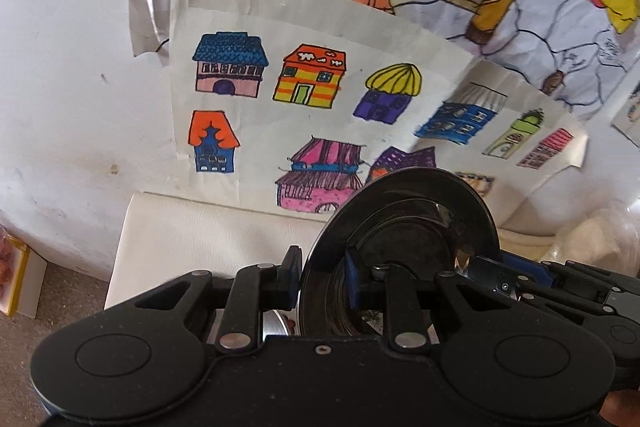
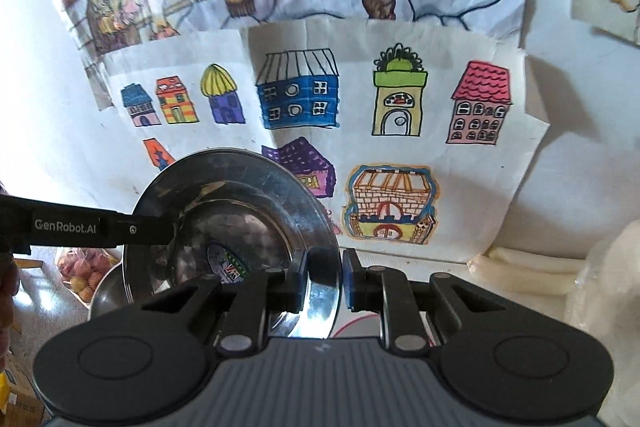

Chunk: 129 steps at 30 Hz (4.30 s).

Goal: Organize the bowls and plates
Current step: 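Carry the small plate with both grippers onto the plate stack and open, then move both grippers toward the deep steel bowl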

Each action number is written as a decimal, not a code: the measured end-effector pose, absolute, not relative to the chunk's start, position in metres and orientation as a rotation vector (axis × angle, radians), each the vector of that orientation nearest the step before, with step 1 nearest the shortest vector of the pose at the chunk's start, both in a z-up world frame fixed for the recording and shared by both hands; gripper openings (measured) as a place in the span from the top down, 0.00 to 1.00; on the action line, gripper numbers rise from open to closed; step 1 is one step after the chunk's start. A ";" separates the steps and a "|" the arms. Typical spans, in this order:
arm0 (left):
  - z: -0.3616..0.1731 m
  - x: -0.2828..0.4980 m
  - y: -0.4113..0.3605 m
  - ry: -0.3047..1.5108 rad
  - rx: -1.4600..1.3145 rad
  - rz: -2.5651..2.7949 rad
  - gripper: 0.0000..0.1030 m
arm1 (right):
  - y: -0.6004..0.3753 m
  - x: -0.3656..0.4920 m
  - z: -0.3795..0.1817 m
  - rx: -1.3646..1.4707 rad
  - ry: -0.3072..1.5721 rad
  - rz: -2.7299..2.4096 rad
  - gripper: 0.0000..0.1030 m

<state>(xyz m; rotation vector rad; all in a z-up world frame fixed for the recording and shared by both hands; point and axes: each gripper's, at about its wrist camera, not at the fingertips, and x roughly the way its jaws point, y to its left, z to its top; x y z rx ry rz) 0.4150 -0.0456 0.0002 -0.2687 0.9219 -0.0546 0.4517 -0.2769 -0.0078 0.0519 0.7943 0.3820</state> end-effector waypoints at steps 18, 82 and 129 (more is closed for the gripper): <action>-0.031 0.350 -0.039 1.077 -0.293 -0.097 0.77 | -0.280 0.372 -0.021 0.051 0.916 0.357 0.81; -0.077 0.322 -0.038 1.174 -0.353 0.049 0.29 | -0.275 0.343 -0.055 0.029 1.013 0.276 0.68; -0.016 0.225 0.070 0.917 -0.366 -0.033 0.01 | -0.203 0.246 0.024 -0.062 0.845 0.271 0.00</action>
